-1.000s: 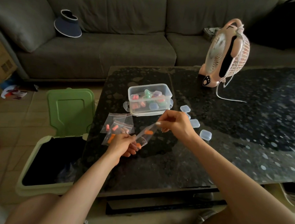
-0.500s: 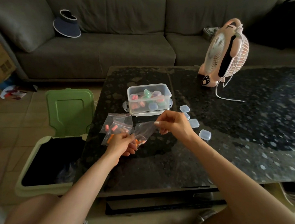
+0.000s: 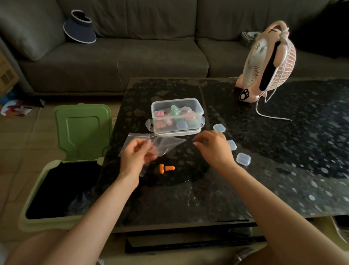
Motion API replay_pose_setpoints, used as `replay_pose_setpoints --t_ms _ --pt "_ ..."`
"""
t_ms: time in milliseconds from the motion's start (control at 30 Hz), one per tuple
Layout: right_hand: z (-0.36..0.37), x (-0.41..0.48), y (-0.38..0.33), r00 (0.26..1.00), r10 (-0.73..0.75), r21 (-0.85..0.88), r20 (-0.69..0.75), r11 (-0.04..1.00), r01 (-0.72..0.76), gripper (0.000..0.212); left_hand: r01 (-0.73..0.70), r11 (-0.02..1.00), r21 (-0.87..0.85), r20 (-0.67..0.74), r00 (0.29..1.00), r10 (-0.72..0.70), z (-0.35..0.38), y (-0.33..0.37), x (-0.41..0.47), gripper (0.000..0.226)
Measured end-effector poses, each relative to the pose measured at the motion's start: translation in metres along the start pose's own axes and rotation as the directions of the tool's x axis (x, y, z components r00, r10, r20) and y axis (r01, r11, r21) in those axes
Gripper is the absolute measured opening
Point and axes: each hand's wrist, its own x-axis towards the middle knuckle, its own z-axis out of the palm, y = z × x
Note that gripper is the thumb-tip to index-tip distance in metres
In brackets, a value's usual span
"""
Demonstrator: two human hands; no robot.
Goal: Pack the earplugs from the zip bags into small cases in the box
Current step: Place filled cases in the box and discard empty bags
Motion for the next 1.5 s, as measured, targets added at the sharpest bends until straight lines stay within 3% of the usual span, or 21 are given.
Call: replay_pose_setpoints --t_ms 33,100,200,267,533,633,733,833,900,967,1033,1167,1300,1500 --pt "0.002 0.003 0.009 1.000 0.020 -0.198 -0.022 0.980 -0.024 0.027 -0.039 0.999 -0.007 -0.083 0.996 0.039 -0.003 0.002 0.003 0.007" --pt "0.005 0.006 0.027 0.988 0.155 -0.400 -0.007 0.905 -0.145 0.043 -0.063 0.998 -0.002 -0.221 0.973 0.061 -0.012 0.003 0.012 0.004" --pt "0.007 0.009 0.046 0.936 0.351 -0.455 0.014 0.836 -0.307 0.054 -0.007 1.000 -0.006 -0.299 0.954 0.005 -0.023 -0.004 0.023 0.012" --pt "0.007 0.011 0.048 0.913 0.407 -0.422 0.013 0.830 -0.364 0.053 0.021 0.999 0.035 -0.294 0.956 -0.009 -0.025 -0.009 0.027 0.016" --pt "0.006 0.010 0.049 0.951 0.298 -0.454 -0.079 0.839 -0.300 0.044 0.039 0.884 0.465 -0.256 0.962 0.093 -0.024 -0.021 0.029 0.019" --pt "0.004 0.010 0.049 0.958 0.270 -0.468 -0.098 0.837 -0.284 0.041 -0.020 0.795 0.607 -0.214 0.959 0.187 -0.026 -0.032 0.038 0.017" --pt "0.002 0.009 0.041 0.974 0.187 -0.475 -0.132 0.850 -0.227 0.038 -0.131 0.738 0.662 -0.074 0.968 0.238 -0.013 -0.018 0.023 0.019" --pt "0.001 0.007 0.017 0.990 0.110 -0.263 -0.091 0.956 -0.131 0.041 -0.304 0.715 0.629 0.102 0.944 0.312 -0.001 -0.009 0.006 0.017" --pt "0.002 0.005 -0.002 0.994 0.107 0.069 0.031 0.992 -0.109 0.036 -0.434 0.561 0.705 0.183 0.876 0.447 0.003 -0.008 0.000 0.020" --pt "0.001 -0.001 -0.021 0.963 0.100 0.483 0.251 0.849 -0.214 0.024 -0.522 0.482 0.704 0.278 0.827 0.489 0.006 -0.005 -0.006 0.029" --pt "0.001 -0.009 -0.036 0.902 0.011 0.685 0.431 0.647 -0.335 0.025 -0.579 0.499 0.645 0.352 0.804 0.479 0.011 0.002 -0.017 0.040" --pt "0.004 -0.015 -0.044 0.871 -0.068 0.689 0.486 0.643 -0.334 0.039 -0.594 0.556 0.581 0.359 0.800 0.480 0.012 0.008 -0.022 0.035" --pt "0.006 -0.013 -0.040 0.843 -0.086 0.684 0.532 0.630 -0.367 0.053 -0.622 0.499 0.603 0.427 0.781 0.456 0.007 0.011 -0.022 0.039" --pt "0.002 -0.014 -0.037 0.766 -0.136 0.643 0.628 0.645 -0.413 0.049 -0.638 0.435 0.635 0.469 0.766 0.439 0.006 0.009 -0.022 0.042"
